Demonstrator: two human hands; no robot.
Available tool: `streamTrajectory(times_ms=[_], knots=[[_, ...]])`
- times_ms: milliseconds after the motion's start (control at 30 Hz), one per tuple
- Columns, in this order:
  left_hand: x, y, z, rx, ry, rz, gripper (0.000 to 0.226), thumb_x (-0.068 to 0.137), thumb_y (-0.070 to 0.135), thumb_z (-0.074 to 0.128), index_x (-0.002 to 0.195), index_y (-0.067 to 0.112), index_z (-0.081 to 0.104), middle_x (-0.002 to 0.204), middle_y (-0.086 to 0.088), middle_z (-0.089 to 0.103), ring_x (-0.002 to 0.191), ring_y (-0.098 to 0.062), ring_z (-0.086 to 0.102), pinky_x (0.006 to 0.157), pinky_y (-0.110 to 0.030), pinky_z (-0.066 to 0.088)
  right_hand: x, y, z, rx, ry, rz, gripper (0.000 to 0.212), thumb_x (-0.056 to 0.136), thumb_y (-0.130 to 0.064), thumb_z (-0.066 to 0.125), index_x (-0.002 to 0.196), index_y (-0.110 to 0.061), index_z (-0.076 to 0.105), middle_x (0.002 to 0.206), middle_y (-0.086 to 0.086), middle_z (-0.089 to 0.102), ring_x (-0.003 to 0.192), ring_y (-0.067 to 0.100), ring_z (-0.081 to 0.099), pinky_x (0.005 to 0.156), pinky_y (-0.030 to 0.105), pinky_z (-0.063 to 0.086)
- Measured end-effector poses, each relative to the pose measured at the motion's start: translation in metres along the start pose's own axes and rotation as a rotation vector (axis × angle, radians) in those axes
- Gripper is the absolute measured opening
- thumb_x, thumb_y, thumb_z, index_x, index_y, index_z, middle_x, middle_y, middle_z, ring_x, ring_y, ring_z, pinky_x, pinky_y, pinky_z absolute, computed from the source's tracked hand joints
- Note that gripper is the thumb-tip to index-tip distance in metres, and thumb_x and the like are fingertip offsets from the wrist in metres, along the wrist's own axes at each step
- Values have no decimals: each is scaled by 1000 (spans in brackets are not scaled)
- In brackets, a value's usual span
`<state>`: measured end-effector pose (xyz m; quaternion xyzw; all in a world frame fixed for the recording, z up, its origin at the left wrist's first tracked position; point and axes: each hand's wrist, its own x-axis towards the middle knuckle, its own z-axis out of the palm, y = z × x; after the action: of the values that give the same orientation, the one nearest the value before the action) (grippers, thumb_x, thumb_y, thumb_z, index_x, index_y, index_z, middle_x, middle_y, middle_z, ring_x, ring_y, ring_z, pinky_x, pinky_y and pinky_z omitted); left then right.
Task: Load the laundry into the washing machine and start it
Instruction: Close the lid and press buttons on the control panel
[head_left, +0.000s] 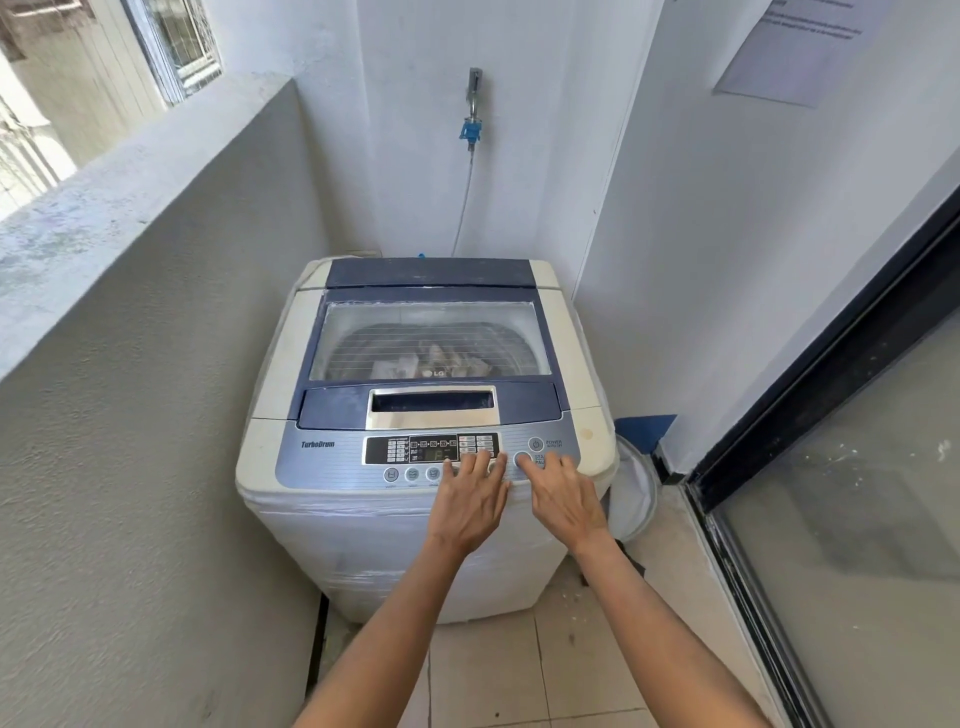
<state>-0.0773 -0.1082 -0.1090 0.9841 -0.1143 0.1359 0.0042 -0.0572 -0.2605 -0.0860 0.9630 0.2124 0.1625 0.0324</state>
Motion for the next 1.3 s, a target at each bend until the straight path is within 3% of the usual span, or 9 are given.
streamTrajectory(times_ms=[267, 533, 800, 967, 1100, 1233, 1300], knots=[[0, 2, 3, 12, 38, -3, 45, 93, 38, 30, 118, 16, 60, 96, -6, 59, 83, -24, 58, 70, -41, 51, 5, -11, 2, 28, -14, 113, 28, 63, -10, 80, 85, -23, 68, 67, 2, 58, 61, 18, 56, 39, 24, 44], [-1, 3, 2, 1, 45, -13, 46, 93, 38, 30, 119, 16, 61, 97, -5, 60, 86, -24, 59, 72, -41, 52, -6, -11, 4, 94, -6, 109, 48, 55, -11, 86, 100, -20, 73, 73, 4, 61, 60, 18, 56, 42, 23, 48], [-4, 5, -3, -23, -14, -39, 48, 90, 37, 30, 119, 17, 62, 96, -5, 61, 89, -24, 61, 72, -40, 53, -6, -9, 2, 162, -27, 143, 44, 58, -8, 85, 98, -23, 74, 71, 2, 61, 63, 18, 58, 39, 22, 46], [-2, 4, -11, -66, -76, -43, 47, 88, 38, 30, 114, 20, 65, 92, -2, 61, 82, -21, 61, 65, -37, 53, -5, -9, 2, 194, -40, 172, 39, 62, -6, 83, 96, -22, 74, 72, 5, 62, 64, 20, 59, 41, 26, 48], [1, 4, -23, -139, -91, -110, 39, 88, 37, 30, 100, 23, 64, 87, 0, 59, 78, -19, 60, 61, -34, 50, 3, -17, -6, 251, -86, 190, 32, 71, -8, 75, 100, -21, 72, 80, 6, 64, 74, 24, 62, 53, 32, 52], [4, -12, -28, -370, -57, -208, 58, 88, 42, 11, 109, 17, 59, 104, -6, 58, 98, -25, 54, 87, -38, 42, 22, -35, -11, 401, -64, 88, 29, 86, -12, 58, 114, -20, 64, 95, 2, 61, 91, 21, 57, 74, 35, 51], [5, -30, -30, -488, -21, -274, 57, 92, 40, 12, 116, 17, 58, 109, -4, 56, 102, -23, 52, 89, -33, 37, 33, -45, -11, 498, -63, 82, 34, 90, -13, 49, 122, -21, 60, 103, 0, 59, 98, 19, 54, 80, 34, 50]])
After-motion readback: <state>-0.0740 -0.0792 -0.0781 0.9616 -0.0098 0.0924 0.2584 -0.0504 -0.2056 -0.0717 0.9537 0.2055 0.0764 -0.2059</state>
